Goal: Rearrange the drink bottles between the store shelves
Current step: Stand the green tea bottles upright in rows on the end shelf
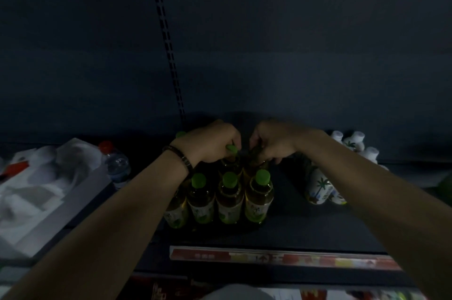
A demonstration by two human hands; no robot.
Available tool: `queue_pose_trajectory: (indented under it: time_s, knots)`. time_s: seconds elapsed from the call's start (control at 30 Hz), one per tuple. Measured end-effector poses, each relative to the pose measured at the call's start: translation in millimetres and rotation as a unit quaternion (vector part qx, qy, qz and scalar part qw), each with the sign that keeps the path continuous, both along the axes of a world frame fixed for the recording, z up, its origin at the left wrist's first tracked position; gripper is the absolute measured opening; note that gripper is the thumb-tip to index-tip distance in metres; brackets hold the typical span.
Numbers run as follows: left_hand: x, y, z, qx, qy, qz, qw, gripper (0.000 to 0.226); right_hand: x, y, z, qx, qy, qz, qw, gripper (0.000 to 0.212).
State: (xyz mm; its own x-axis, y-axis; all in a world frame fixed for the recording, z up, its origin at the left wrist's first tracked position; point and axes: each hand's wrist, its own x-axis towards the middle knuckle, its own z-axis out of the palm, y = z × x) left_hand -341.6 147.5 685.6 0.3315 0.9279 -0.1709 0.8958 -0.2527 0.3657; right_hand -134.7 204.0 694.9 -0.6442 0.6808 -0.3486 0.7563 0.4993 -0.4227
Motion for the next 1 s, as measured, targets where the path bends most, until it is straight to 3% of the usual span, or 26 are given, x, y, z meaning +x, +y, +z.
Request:
queue_pose_trajectory:
  time_s: [0.47,0.57,0.67,0.8,1.0]
  knots:
    - [-4.6,-3.5,1.1,-0.025,-0.04,0.027,0.999,0.026,-2.0,6.6,-3.5,-0.009,-0.027,0.014,1.0,0.017]
    - [-17.4,-11.7,9.5,0.007,-0.067,0.05,0.996,0.025,-10.8,6.2,5.9,0.059,-0.046,0.036,0.997,0.021]
    - [-47.6,-26.4,19.7,0.055,-0.082,0.112,0.989,0.021,-30.8,9.0,16.6,0.116,0.012,0.02,0.993,0.023]
    - [-91.4,-49.1,14.6,0.107,-0.045,0.198,0.973,0.012,-82.2,13.7,18.0,0.105,0.086,0.047,0.99,0.01]
    - [-101.9,-69.5,-13.0,0.083,-0.059,0.214,0.972,0.022,-154.9,13.6,0.8,0.119,0.043,0.142,0.982,0.058]
